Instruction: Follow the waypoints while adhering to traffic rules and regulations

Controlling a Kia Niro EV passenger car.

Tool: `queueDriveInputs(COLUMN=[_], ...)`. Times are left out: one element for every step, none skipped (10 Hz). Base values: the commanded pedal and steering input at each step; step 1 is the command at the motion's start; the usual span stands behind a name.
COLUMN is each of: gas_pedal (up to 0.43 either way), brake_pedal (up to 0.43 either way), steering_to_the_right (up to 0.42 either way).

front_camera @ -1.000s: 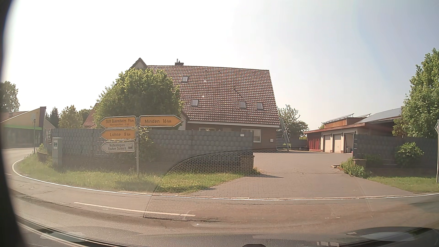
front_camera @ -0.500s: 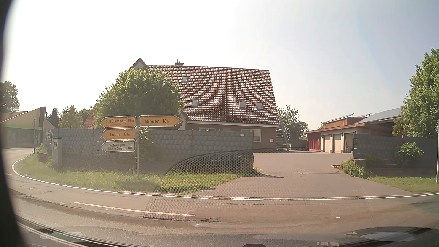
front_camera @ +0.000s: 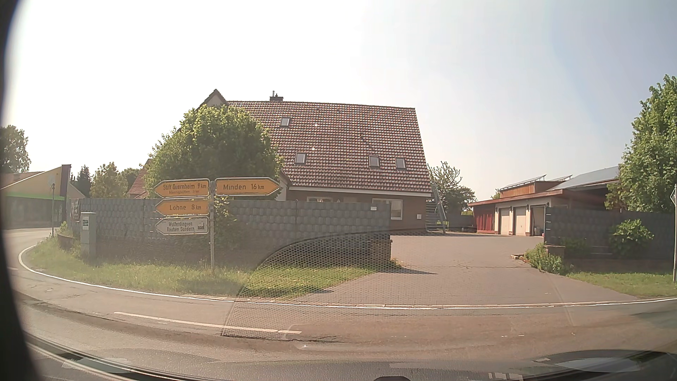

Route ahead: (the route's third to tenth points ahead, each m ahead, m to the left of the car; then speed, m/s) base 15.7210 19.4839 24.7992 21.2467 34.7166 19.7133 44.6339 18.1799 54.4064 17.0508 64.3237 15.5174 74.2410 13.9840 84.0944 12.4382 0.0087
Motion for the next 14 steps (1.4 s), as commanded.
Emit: queueDriveInputs(gas_pedal=[0.000,0.000,0.000,0.000,0.000,0.000,0.000,0.000,0.000,0.000,0.000,0.000,0.000,0.000], brake_pedal=[0.262,0.268,0.268,0.268,0.268,0.268,0.268,0.268,0.268,0.268,0.268,0.268,0.268,0.268], steering_to_the_right=[-0.151,-0.151,-0.151,-0.151,-0.152,-0.152,-0.152,-0.153,-0.153,-0.153,-0.153,-0.153,-0.154,-0.154])
